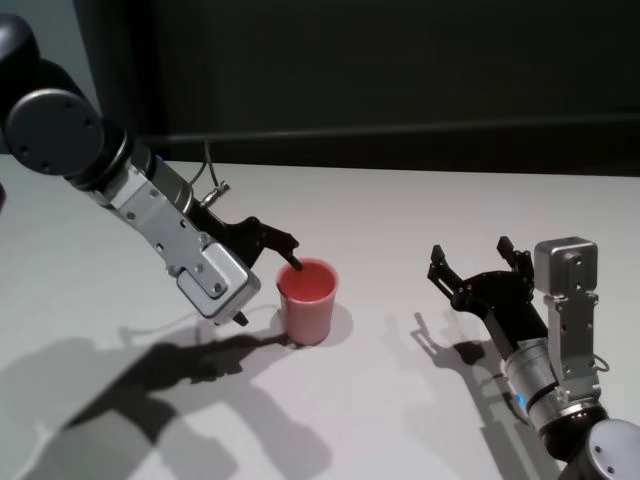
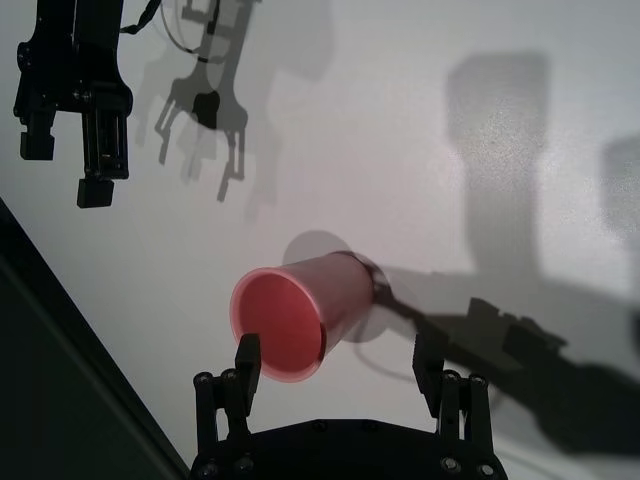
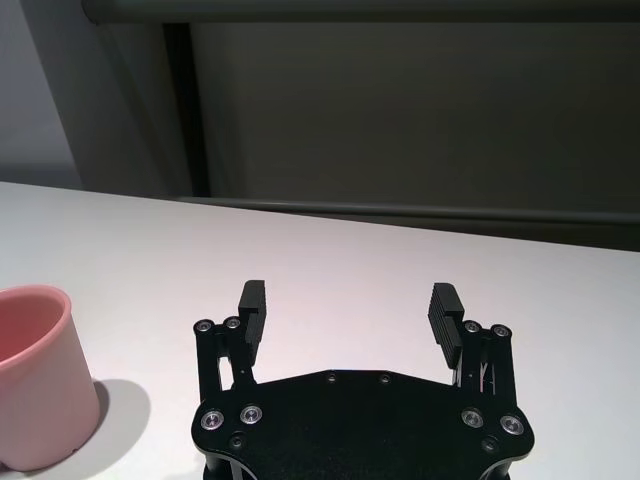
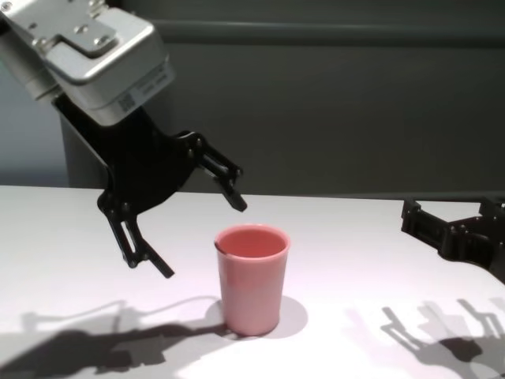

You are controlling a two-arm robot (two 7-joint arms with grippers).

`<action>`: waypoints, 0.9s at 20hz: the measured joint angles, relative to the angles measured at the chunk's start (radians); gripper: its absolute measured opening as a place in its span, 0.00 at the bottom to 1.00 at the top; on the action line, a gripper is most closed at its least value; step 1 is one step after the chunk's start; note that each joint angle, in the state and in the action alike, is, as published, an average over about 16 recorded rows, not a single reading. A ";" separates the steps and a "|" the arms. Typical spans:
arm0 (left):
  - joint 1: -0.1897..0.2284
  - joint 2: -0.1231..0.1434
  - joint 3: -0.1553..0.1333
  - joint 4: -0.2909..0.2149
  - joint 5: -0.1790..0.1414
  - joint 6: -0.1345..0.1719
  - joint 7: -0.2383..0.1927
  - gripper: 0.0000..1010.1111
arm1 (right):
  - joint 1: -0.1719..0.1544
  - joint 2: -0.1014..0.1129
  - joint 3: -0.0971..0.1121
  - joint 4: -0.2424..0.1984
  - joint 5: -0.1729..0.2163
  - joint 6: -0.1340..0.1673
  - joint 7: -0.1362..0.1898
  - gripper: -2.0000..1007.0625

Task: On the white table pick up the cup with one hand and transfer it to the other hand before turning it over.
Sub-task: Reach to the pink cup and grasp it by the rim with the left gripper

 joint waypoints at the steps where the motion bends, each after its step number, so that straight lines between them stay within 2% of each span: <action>1: -0.007 -0.007 0.007 0.009 0.004 -0.007 -0.001 0.99 | 0.000 0.000 0.000 0.000 0.000 0.000 0.000 0.99; 11: -0.058 -0.069 0.063 0.101 0.040 -0.063 0.007 0.99 | 0.000 0.000 0.000 0.000 0.000 0.000 0.000 0.99; 18: -0.077 -0.100 0.098 0.153 0.067 -0.090 0.027 0.99 | 0.000 0.000 0.000 0.000 0.000 0.000 0.000 0.99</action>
